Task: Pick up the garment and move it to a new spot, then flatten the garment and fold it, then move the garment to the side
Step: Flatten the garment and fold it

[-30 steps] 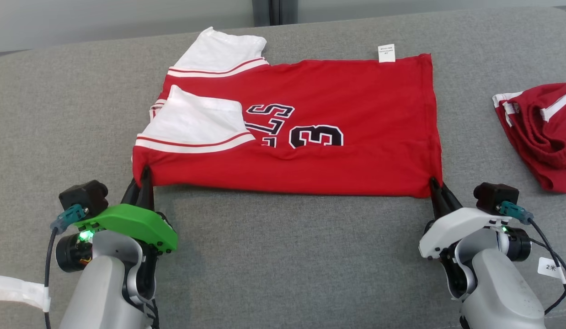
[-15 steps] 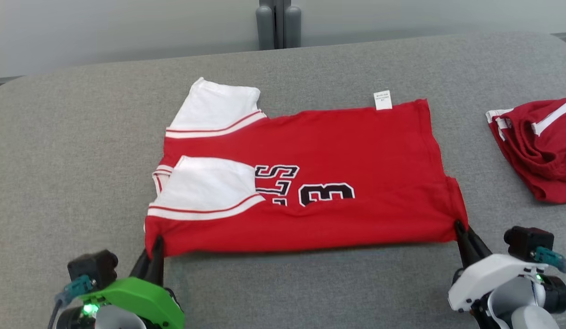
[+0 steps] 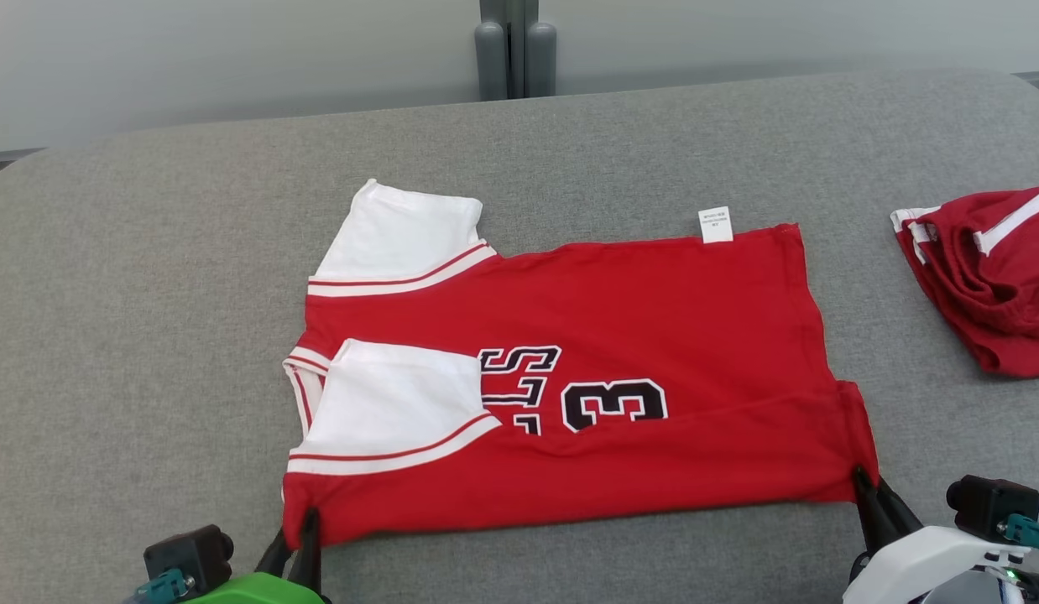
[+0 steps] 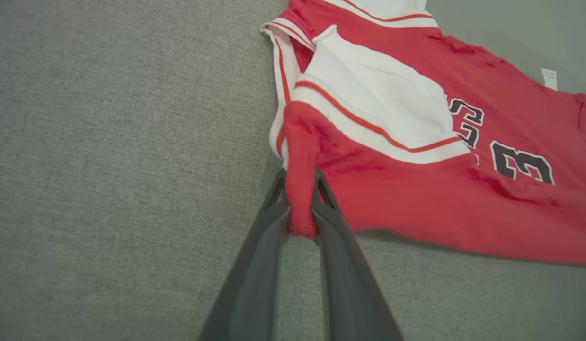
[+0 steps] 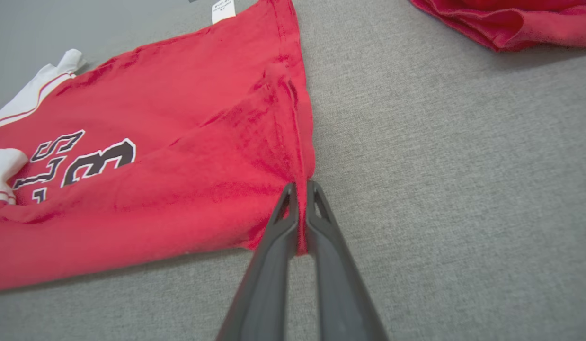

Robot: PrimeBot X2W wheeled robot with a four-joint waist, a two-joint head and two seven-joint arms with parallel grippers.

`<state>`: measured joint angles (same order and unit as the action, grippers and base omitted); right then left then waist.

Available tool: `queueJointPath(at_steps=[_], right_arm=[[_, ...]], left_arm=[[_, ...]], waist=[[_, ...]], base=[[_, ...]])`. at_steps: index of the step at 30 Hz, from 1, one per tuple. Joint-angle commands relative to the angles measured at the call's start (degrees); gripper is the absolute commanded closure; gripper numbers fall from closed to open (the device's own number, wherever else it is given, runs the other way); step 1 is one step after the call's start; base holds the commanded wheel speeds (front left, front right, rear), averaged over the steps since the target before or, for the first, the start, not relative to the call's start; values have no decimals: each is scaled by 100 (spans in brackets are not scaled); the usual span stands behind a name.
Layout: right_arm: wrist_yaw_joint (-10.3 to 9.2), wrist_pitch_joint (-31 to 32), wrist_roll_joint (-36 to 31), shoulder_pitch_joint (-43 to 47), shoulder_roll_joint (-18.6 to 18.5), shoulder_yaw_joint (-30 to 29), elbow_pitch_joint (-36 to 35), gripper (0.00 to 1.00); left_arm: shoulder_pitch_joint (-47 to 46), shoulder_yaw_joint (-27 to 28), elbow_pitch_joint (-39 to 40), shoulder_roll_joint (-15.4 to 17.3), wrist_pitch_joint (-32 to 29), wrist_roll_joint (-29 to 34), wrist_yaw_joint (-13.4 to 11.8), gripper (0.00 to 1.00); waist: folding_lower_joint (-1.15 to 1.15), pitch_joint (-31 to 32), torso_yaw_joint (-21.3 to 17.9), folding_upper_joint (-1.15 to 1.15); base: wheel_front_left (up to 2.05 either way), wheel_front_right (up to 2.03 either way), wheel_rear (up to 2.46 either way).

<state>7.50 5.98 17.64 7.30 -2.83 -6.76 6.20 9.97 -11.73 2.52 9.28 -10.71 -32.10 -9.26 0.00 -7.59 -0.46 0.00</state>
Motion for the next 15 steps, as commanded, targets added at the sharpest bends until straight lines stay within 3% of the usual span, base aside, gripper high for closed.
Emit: queueJointPath(at_steps=[1, 9, 15], right_arm=[[-2, -60, 8, 49, -15, -23, 42, 0], [-1, -270, -113, -121, -13, -147, 75, 0], [-1, -340, -316, -551, -9, -9, -173, 0]], left_arm=[[16, 39, -27, 41, 36, 20, -18, 0], [-532, 158, 128, 472, -48, 239, 85, 0], [-1920, 30, -117, 985, -533, 425, 492, 0]], waist=[[0, 3, -26, 0], [0, -87, -125, 0], [0, -423, -278, 0]], base=[[0, 0, 0], [0, 0, 0], [0, 0, 0]])
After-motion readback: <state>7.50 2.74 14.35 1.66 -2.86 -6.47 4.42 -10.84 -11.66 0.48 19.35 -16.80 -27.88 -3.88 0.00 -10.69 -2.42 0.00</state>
